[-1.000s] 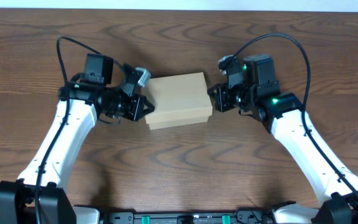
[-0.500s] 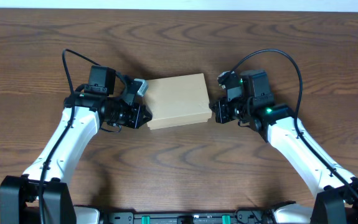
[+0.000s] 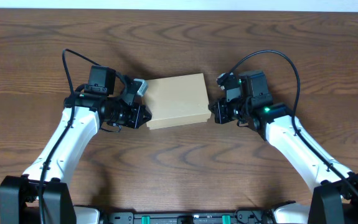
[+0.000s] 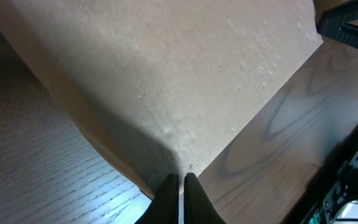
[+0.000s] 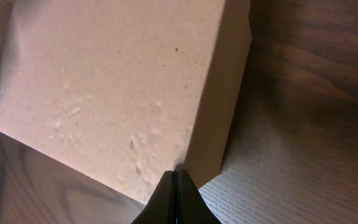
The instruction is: Pack container
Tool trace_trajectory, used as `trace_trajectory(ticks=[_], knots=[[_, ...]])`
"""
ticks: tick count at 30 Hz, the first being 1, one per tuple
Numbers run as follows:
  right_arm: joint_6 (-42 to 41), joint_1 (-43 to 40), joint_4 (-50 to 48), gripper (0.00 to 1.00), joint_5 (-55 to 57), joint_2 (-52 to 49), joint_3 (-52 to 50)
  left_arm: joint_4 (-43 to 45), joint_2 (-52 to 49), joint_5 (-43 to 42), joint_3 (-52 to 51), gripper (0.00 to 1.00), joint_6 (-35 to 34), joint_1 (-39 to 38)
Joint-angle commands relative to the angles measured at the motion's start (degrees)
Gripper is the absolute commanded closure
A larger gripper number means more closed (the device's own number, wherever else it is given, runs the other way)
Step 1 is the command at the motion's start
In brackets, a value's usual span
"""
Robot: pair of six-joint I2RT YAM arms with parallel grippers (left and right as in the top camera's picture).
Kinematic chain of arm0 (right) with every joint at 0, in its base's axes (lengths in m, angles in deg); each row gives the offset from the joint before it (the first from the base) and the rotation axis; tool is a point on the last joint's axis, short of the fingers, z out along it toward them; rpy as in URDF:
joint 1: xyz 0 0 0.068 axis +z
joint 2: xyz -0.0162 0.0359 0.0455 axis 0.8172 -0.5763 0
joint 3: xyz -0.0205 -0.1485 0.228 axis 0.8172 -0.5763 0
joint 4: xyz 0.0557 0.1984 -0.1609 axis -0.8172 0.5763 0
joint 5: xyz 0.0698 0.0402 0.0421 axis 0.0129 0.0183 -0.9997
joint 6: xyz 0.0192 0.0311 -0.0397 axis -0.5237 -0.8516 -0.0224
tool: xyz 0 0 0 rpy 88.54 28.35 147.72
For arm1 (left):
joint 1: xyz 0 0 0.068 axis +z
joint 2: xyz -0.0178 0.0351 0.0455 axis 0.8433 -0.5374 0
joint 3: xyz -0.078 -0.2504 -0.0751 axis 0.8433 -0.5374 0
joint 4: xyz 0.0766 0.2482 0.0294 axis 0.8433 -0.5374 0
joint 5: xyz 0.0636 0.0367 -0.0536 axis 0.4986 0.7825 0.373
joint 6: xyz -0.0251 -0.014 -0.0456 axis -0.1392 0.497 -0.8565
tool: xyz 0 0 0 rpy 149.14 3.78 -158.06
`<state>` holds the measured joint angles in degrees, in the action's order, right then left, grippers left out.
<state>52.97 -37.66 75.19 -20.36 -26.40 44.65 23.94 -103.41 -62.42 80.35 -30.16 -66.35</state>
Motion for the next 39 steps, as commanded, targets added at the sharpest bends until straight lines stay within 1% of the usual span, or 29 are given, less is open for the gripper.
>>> trace_trajectory(ticks=[1, 6, 8, 11, 15, 17, 19, 21, 26, 28, 32, 39], knots=[[-0.63, 0.57, 1.20, 0.99, 1.90, -2.95, -1.09, -0.11, -0.07, 0.83, -0.39, 0.94, -0.72, -0.15], [-1.95, 0.55, 1.11, 0.99, 1.44, 0.46, -0.87, -0.09, 1.90, 1.07, -0.35, 0.94, -1.77, -0.11], [-1.95, 0.52, 1.09, 0.99, 1.51, 2.75, -0.85, -0.11, 3.89, 2.40, -0.35, 0.94, -1.84, -0.11], [-2.45, 0.50, 1.20, 0.99, 2.84, 6.80, -0.85, -0.20, 8.07, 5.62, -0.35, 0.94, -3.26, -0.11], [-5.73, 0.50, 2.75, 0.99, 9.27, 11.28, -0.87, -0.63, 12.81, 9.81, -0.35, 0.94, -5.05, -0.11], [-6.93, 0.50, 3.74, 0.99, 12.09, 12.17, -0.87, -0.81, 13.64, 14.14, -0.35, 0.94, -7.63, -0.11], [-6.99, 0.52, 4.35, 0.99, 12.39, 11.91, -0.90, -0.81, 13.22, 17.55, -0.52, 0.94, -9.86, -0.09], [-7.17, 0.59, 5.07, 0.99, 12.11, 10.95, -0.98, -0.09, 12.17, 18.91, -1.44, 0.94, -11.80, -0.07], [-8.09, 0.68, 6.08, 0.99, 11.93, 6.97, -1.05, 5.75, 8.46, 18.80, -5.99, 0.94, -18.18, -0.07], [-9.11, 0.68, 5.99, 0.99, 11.30, 5.57, -1.05, 8.09, 7.15, 17.88, -7.32, 0.94, -19.65, -0.07], [-9.25, 1.14, 5.38, 0.99, 6.97, 3.21, -1.05, 11.61, 5.35, 14.12, -8.11, 0.94, -19.85, -0.07], [-9.46, 4.90, 4.35, 0.99, 5.51, 2.10, -1.05, 16.68, 2.60, 8.39, -8.11, 0.94, -20.59, -0.09]])
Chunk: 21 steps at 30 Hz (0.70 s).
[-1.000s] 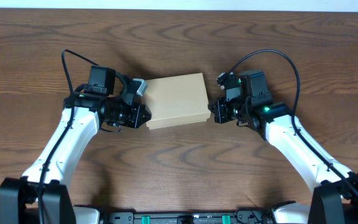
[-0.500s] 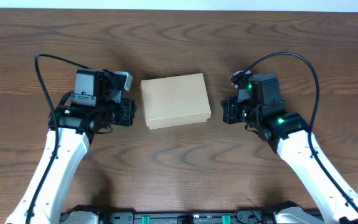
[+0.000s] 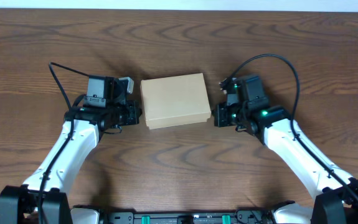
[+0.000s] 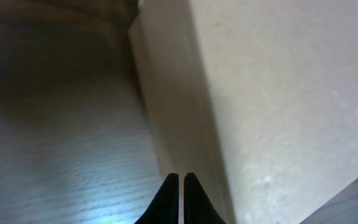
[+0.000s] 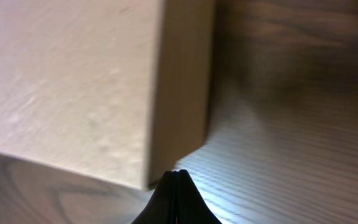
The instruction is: Pack container
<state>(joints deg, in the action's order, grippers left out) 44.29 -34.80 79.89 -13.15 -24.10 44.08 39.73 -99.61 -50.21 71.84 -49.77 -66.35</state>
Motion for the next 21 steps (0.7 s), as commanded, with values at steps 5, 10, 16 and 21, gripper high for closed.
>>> trace_trajectory(ticks=[5, 10, 16, 21], knots=[[-0.81, 3.34, -0.33, 0.99, -1.68, -0.20, -0.48, 2.64, -2.40, -5.73, 0.39, 0.94, -1.01, -0.11], [-0.79, 3.32, -0.37, 0.99, -1.44, -0.20, -0.48, 2.75, -2.58, -5.64, 0.39, 0.94, -0.94, -0.13], [-0.79, 2.93, -0.31, 0.99, -1.03, 0.26, -0.42, 2.43, -2.23, -5.25, 0.76, 0.93, -0.92, -0.04], [-0.79, 1.73, 1.55, 0.99, -1.03, 5.53, 0.44, -3.34, 2.45, -5.14, 3.78, 0.94, 1.16, 1.27]])
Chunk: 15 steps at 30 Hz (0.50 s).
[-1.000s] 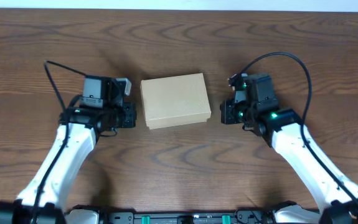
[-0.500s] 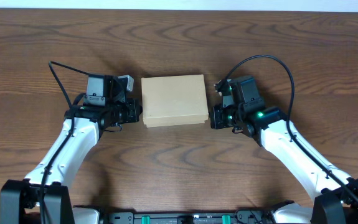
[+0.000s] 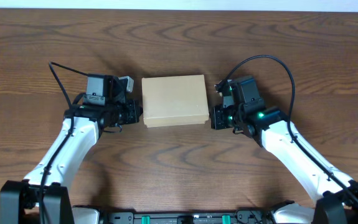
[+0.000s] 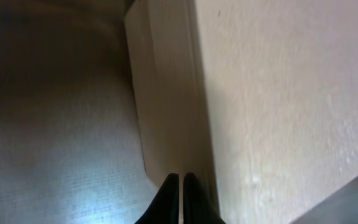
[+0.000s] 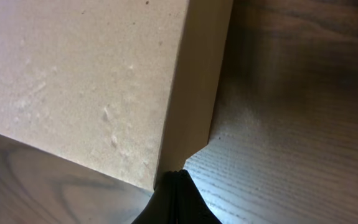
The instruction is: Pack container
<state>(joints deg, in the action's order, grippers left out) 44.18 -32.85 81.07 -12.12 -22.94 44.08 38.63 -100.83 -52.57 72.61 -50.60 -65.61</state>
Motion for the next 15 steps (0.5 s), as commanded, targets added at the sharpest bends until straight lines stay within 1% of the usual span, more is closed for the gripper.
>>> trace_trajectory(ticks=[1, 4, 8, 15], knots=[[-0.68, -0.44, 0.68, 0.99, -2.05, 6.34, 0.55, -4.35, 5.49, -2.34, 3.98, 0.94, 2.93, 0.87], [-0.68, -0.72, 1.70, 0.99, -2.01, 12.92, 0.55, -10.27, 11.02, 0.42, 6.23, 0.94, 4.70, 1.11], [-0.68, -0.72, 5.53, 0.99, -0.02, 22.84, 0.55, -16.13, 19.98, 0.50, 6.75, 0.94, 6.14, 1.07], [-0.66, -0.72, 18.82, 0.99, 5.35, 39.04, 0.55, -28.37, 35.54, -0.42, 6.73, 0.94, 8.63, 0.96]])
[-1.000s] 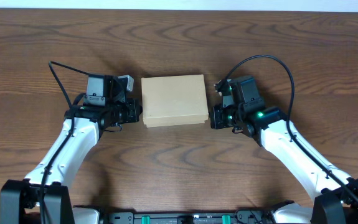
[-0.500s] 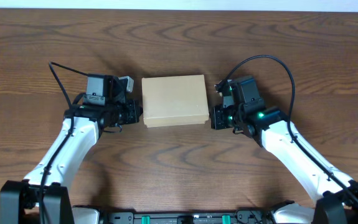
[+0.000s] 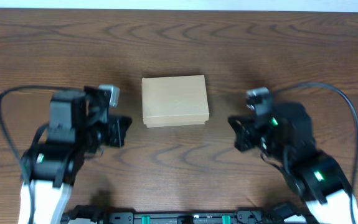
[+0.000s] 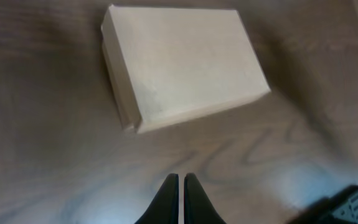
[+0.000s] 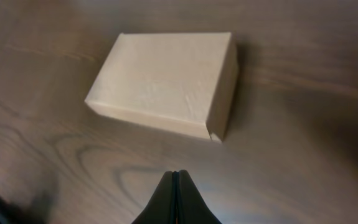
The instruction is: Pack container
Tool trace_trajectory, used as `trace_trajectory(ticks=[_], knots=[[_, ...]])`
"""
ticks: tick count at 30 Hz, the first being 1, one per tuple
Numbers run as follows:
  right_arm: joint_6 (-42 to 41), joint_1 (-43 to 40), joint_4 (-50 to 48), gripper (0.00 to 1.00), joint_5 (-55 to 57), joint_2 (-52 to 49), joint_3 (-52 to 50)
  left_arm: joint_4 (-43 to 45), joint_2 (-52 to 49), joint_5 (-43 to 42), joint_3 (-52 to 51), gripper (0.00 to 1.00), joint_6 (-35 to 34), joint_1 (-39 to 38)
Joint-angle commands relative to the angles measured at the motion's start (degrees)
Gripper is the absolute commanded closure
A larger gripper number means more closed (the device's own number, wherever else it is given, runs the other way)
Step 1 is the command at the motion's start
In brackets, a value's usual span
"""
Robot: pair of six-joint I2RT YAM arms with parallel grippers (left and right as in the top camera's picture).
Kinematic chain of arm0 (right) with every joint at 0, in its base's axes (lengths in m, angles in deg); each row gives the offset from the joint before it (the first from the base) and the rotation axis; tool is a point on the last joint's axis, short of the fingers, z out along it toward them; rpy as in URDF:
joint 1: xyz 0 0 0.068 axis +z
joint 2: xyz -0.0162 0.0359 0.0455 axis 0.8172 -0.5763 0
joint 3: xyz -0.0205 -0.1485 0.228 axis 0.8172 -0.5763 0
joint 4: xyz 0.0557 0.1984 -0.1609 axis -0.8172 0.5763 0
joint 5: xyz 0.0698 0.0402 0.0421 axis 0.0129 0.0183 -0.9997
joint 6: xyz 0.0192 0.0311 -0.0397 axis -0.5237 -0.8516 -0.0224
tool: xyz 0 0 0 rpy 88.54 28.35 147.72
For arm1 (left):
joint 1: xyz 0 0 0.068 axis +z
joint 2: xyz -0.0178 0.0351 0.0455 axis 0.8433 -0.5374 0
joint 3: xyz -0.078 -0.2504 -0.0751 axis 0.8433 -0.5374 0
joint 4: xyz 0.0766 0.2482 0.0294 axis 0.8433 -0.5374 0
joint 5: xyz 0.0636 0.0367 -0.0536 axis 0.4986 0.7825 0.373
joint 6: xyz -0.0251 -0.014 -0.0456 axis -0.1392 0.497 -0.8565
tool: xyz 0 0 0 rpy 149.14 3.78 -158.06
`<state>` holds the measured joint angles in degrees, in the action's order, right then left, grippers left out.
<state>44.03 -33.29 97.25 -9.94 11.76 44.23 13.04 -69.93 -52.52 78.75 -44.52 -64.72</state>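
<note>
A closed tan cardboard box lies flat on the wooden table, lid on, seen whole in the left wrist view and in the right wrist view. My left gripper hangs to the box's left and nearer the front, shut with nothing in it. My right gripper hangs to the box's right, also shut and empty. Neither touches the box. The box's contents are hidden.
Dark wood-grain tabletop surrounds the box on all sides. Black cables loop from both arms. The arm bases sit at the table's front edge.
Both grippers have drawn back from the box's sides and risen, towards the front edge. The box has stayed put, squared on the table.
Shut left and right grippers pressed on the box's near corners while it lay slightly skewed. Then they stood against its left and right sides and the box sat square. Now both arms are pulled away and the box lies alone.
</note>
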Motion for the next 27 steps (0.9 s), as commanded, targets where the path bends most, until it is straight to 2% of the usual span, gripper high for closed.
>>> trace_trajectory(ticks=[1, 8, 15, 16, 17, 18, 22, 27], knots=[[-0.50, -0.26, 4.70, 0.99, 3.80, 6.19, 0.39, -4.61, 6.73, -0.44, 0.59, 0.94, 3.23, 0.07], [-0.52, -0.22, 17.81, 0.98, 5.20, 18.43, -0.04, -14.10, 21.64, -1.97, -2.01, 0.94, 3.96, 0.07], [-0.52, -0.22, 19.21, 0.98, 5.18, 28.22, -2.67, -14.75, 32.04, -3.82, -7.85, 0.94, 3.63, 0.07], [-0.52, -0.22, 19.32, 0.89, 5.18, 28.74, -2.69, -14.80, 32.44, -3.85, -7.98, 0.77, 3.63, 0.09], [-0.55, -0.22, 19.45, 0.46, 5.16, 29.05, -2.69, -14.80, 32.52, -3.82, -7.98, 0.53, 3.13, 0.07], [-0.55, -0.22, 19.67, 0.01, 5.14, 29.09, -2.69, -14.80, 32.50, -3.82, -7.98, 0.03, 2.23, 0.09], [-2.19, -0.22, 21.44, 0.01, 4.52, 29.03, -2.69, -15.67, 32.48, -3.78, -7.98, 0.05, -2.45, 0.07], [-2.19, -0.22, 22.97, 0.01, 4.52, 29.03, -2.69, -16.33, 32.48, -3.76, -7.98, 0.05, -2.34, 0.09]])
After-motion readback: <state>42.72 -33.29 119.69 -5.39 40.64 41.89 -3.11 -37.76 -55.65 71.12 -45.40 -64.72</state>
